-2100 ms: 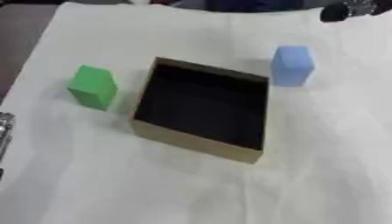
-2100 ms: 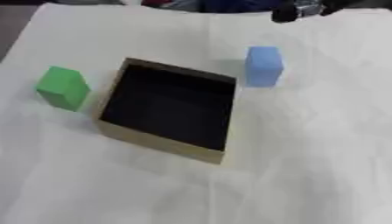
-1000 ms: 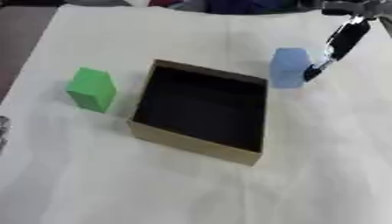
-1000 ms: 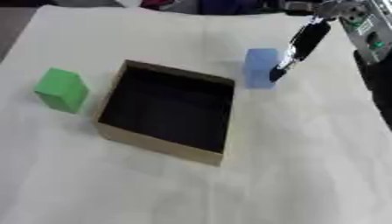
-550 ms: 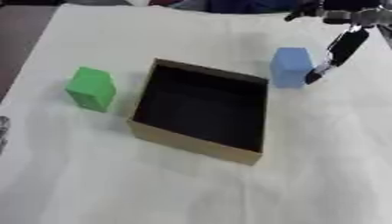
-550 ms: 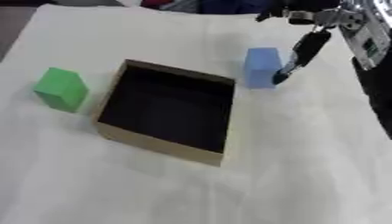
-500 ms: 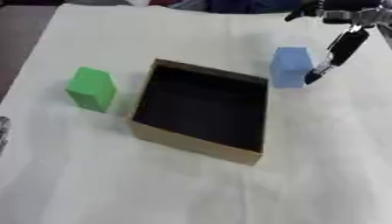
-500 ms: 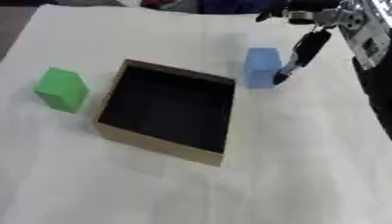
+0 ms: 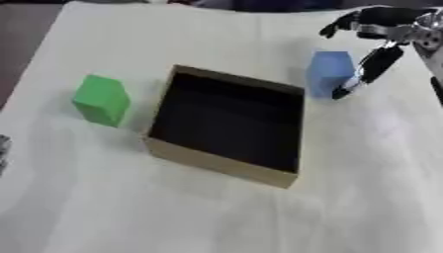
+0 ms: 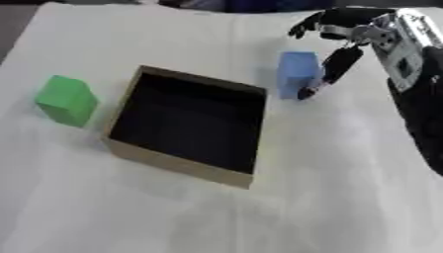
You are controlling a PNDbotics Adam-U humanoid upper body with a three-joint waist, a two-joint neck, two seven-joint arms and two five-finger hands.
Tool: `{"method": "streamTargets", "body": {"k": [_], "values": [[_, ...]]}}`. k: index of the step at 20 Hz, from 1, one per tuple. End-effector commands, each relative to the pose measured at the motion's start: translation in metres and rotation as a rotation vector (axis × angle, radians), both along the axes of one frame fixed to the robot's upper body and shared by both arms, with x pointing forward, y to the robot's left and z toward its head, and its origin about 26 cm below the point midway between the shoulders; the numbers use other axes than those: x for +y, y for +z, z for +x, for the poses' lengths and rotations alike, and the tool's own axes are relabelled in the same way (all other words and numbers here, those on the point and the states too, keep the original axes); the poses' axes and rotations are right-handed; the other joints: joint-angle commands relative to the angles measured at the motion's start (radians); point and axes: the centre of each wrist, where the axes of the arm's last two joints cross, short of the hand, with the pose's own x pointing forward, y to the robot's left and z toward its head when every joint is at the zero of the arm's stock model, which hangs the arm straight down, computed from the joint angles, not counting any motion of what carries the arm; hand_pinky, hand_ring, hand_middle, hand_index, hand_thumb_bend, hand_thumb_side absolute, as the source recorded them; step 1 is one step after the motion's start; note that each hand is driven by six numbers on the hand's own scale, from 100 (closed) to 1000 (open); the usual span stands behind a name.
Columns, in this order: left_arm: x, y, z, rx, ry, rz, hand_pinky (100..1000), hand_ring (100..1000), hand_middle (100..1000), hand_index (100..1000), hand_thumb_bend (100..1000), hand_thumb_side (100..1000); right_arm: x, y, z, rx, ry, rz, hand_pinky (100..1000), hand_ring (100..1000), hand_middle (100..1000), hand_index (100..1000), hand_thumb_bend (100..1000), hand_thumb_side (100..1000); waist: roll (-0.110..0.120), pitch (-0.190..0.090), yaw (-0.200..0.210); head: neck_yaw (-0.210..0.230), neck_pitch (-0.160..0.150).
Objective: Pick up objects on the table and place them in the box.
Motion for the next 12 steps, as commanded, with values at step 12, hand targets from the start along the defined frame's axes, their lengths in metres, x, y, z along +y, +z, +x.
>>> {"method": "streamTargets", "body": {"k": [12], "values": [[0.0002,0.0083,-0.003,-0.027,0.0,0.002,752,735,691,781,147,1000,-0.0095,-0.0032,0.0027,-0.093,-0.049,0.017,940,933,713,766,613,438,0.0,-0.017,0.004,-0.002,-0.007]]}}
